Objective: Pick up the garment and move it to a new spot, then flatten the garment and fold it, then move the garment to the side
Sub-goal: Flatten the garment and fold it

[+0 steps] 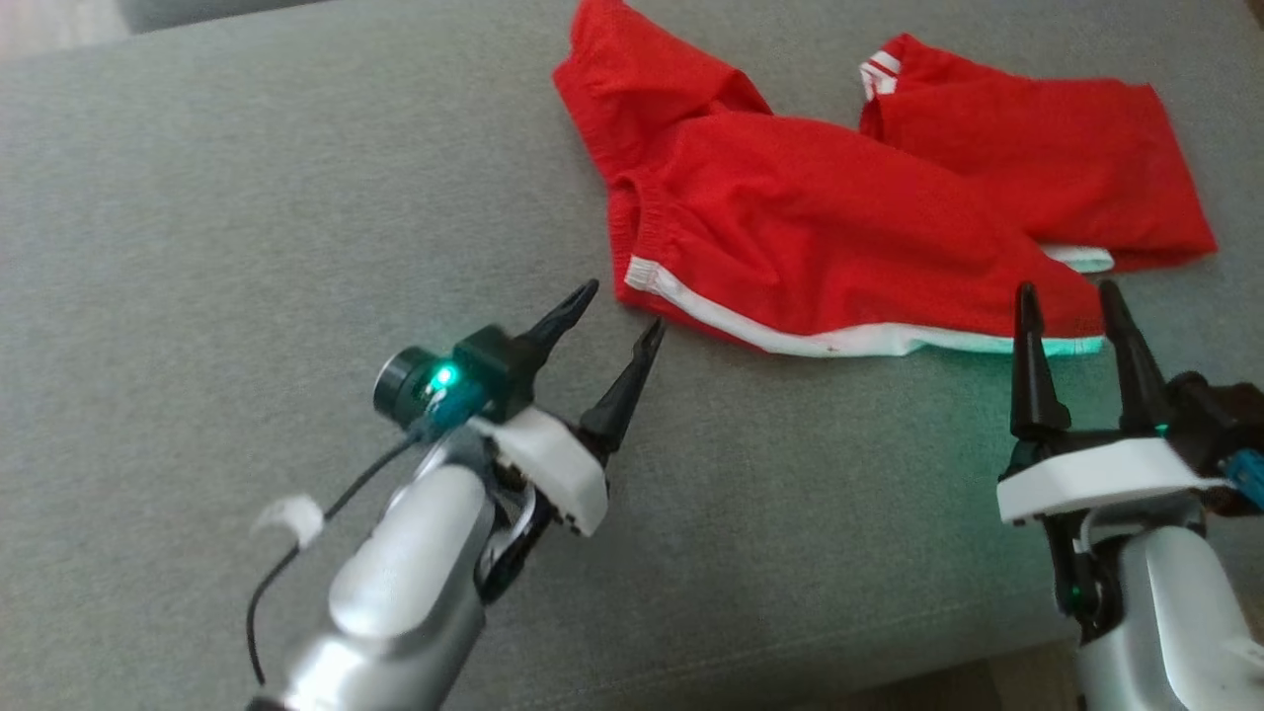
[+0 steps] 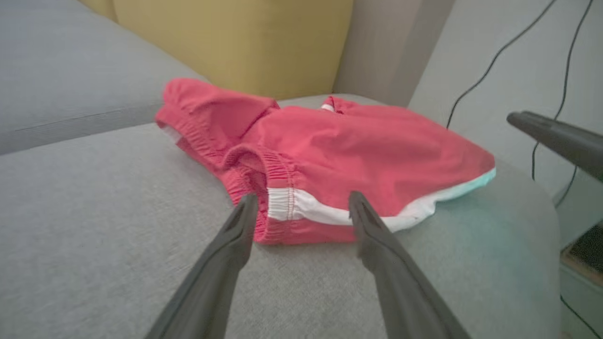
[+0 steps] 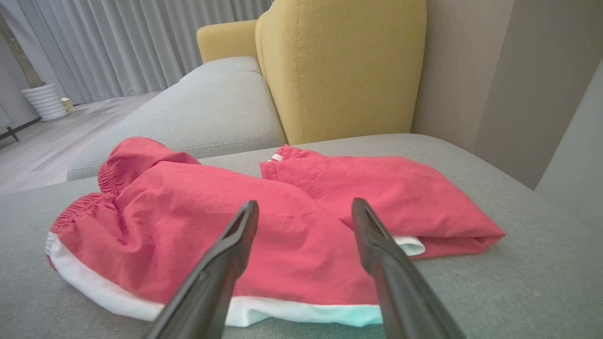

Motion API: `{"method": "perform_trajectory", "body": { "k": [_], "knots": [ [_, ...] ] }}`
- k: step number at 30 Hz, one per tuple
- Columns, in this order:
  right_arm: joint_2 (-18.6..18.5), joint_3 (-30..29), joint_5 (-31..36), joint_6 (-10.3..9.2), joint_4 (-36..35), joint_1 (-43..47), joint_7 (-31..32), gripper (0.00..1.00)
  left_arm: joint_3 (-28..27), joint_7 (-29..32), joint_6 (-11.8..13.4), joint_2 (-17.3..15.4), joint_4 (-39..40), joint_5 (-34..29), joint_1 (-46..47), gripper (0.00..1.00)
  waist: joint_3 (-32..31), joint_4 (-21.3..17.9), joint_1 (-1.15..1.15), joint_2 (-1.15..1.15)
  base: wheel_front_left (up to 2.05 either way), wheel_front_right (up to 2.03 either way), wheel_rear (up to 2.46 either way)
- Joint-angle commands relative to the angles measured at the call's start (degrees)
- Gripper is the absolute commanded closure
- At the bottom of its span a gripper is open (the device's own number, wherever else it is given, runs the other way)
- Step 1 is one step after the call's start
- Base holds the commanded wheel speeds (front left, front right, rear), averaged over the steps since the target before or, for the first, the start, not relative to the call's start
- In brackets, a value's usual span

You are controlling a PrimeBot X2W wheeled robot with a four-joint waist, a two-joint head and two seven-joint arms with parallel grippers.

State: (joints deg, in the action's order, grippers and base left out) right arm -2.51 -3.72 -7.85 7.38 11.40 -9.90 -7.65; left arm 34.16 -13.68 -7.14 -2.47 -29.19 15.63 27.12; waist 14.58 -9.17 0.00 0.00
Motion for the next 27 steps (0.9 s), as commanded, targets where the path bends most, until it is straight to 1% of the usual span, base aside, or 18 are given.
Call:
{"method": "perform_trajectory", "body": {
  "k": [1,8,12,20,21,22,23,24,27],
  "knots": [
    [-0.4,1.6,-0.4,0.11,-1.7,-2.0,-0.7,0.00,-1.0,0.0,-0.3,-0.7,0.2,0.1,3.6,0.00,0.9,-0.9,0.00,0.00,0.00,0.00,0.00],
    [-0.4,2.4,-0.8,0.11,-0.7,-2.8,-1.5,0.00,2.4,-0.4,-0.3,-0.7,-9.2,2.3,10.1,0.00,2.1,-2.9,0.00,0.00,0.00,0.00,0.00],
    [-0.4,2.7,-0.8,0.11,-0.2,-3.0,-1.7,0.00,2.8,-0.7,-0.3,-0.7,-13.3,3.3,12.2,0.00,2.1,-3.7,0.00,0.00,0.00,0.00,0.00],
    [-0.4,3.1,-0.9,0.11,0.6,-3.0,-1.9,0.00,4.4,-1.2,-0.3,-0.5,-16.5,7.9,13.7,0.00,1.9,-3.8,0.00,0.00,0.00,0.00,0.00],
    [-0.4,3.3,-0.9,0.11,0.7,-3.0,-1.9,0.00,5.0,-1.2,-0.3,-0.4,-16.4,8.8,13.7,0.06,1.9,-3.7,0.00,0.00,0.00,0.00,0.00],
    [-0.4,3.4,-0.9,0.11,0.8,-3.0,-1.9,0.00,5.7,-1.3,-0.3,-0.4,-16.0,9.8,13.8,0.42,1.9,-3.7,0.00,0.00,0.00,0.00,0.00],
    [-0.4,3.4,-0.9,0.11,0.9,-3.1,-1.9,0.00,6.5,-1.3,-0.3,-0.4,-15.5,10.7,13.9,0.67,1.9,-3.6,0.00,0.00,0.00,0.00,0.00],
    [-0.4,3.4,-0.9,0.11,0.9,-3.1,-1.9,0.00,7.4,-1.3,-0.3,-0.4,-15.1,11.2,14.2,1.00,2.0,-3.4,0.00,0.00,0.00,0.00,0.00],
    [-0.4,3.5,-0.9,0.11,1.1,-3.3,-1.9,0.00,8.7,-1.3,-0.3,-0.4,-14.4,11.9,14.7,1.00,2.2,-3.2,0.00,0.00,0.00,0.00,0.00]
  ]
}}
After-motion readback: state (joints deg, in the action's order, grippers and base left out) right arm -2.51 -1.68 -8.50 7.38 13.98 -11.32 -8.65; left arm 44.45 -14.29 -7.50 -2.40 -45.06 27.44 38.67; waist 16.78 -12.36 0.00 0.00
